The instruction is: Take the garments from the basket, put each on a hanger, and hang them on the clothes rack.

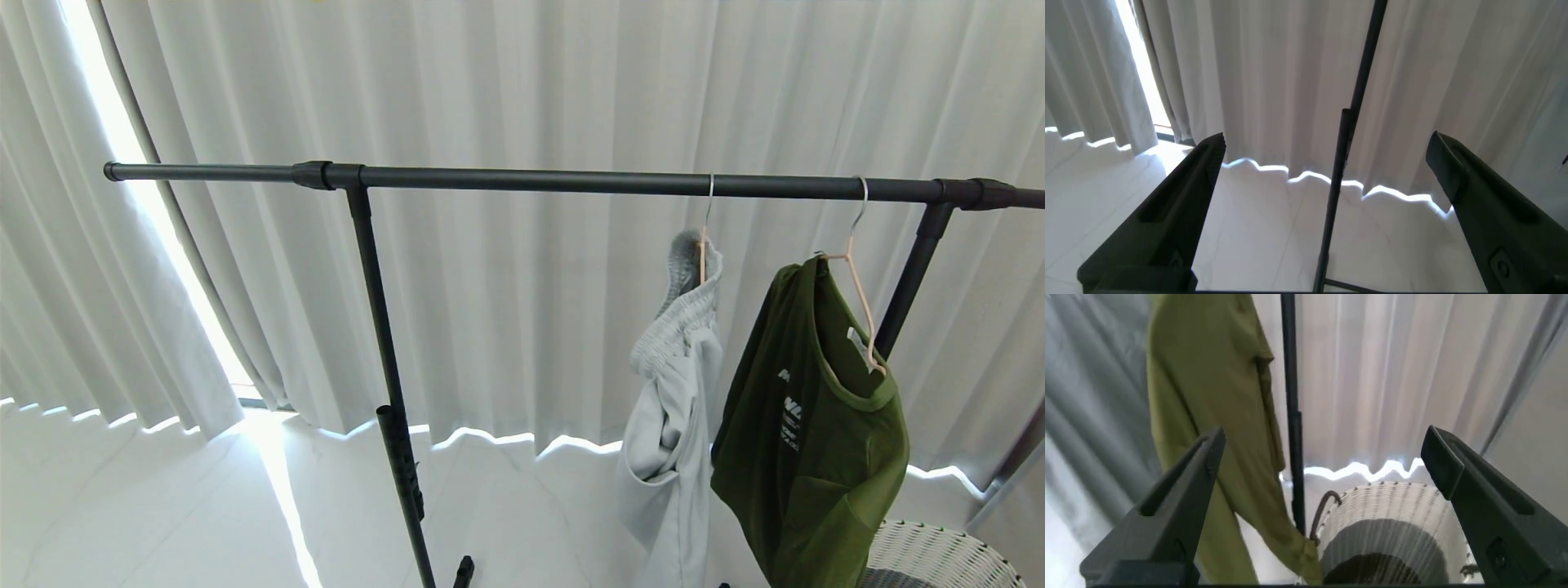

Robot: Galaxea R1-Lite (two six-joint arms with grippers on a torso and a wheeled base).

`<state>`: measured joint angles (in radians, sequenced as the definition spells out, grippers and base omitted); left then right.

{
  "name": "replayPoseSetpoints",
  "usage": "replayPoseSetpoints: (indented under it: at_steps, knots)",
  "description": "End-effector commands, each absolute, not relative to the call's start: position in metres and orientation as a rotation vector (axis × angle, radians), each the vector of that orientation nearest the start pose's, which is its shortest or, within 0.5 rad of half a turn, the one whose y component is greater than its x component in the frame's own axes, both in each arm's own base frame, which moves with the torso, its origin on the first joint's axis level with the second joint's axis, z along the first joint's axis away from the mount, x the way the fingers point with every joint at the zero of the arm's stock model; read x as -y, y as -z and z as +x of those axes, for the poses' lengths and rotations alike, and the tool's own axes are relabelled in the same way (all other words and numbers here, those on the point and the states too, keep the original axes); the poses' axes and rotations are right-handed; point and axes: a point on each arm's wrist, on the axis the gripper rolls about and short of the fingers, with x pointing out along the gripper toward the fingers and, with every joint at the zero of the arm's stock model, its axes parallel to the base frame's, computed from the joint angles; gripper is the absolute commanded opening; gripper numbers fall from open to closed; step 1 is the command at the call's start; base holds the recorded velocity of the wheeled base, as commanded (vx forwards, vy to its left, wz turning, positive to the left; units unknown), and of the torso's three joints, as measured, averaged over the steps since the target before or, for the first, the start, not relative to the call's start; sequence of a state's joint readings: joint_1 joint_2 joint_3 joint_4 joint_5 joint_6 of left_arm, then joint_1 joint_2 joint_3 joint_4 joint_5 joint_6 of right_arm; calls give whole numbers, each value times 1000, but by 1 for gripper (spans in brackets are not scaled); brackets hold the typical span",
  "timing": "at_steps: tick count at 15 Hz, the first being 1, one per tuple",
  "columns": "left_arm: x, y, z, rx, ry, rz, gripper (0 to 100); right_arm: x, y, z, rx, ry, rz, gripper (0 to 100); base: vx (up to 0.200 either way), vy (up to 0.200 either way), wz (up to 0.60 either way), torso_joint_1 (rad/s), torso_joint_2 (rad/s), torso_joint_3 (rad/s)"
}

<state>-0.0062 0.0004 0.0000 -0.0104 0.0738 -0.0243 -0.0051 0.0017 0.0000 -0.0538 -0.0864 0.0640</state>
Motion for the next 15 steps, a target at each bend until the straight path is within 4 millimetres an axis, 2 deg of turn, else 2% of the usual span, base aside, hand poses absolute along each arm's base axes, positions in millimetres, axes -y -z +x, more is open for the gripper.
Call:
replayPoseSetpoints:
  at_steps: [1, 4, 6, 9, 15]
  knots:
    - [-2, -77, -23, 10, -67, -25, 100, 2, -81, -23, 56, 75, 56, 100, 0, 0, 0, 0, 0, 0]
    - [-2, -77, -23, 10, -67, -25, 100, 0, -80, -23, 44, -11, 1, 100, 0, 0, 0, 0, 0, 0]
    - [-2, -77, -23, 10, -67, -25, 100, -3, -78, -23, 29, -106, -107, 100, 0, 0, 0, 0, 0, 0]
    - [-2, -77, -23, 10, -67, -25, 100, 0, -77, -23, 16, 19, -58, 100, 0, 0, 0, 0, 0, 0]
    - [-2, -77, -23, 10, -67, -25, 100, 0, -76, -23, 9, 12, 2, 100, 0, 0, 0, 0, 0, 0]
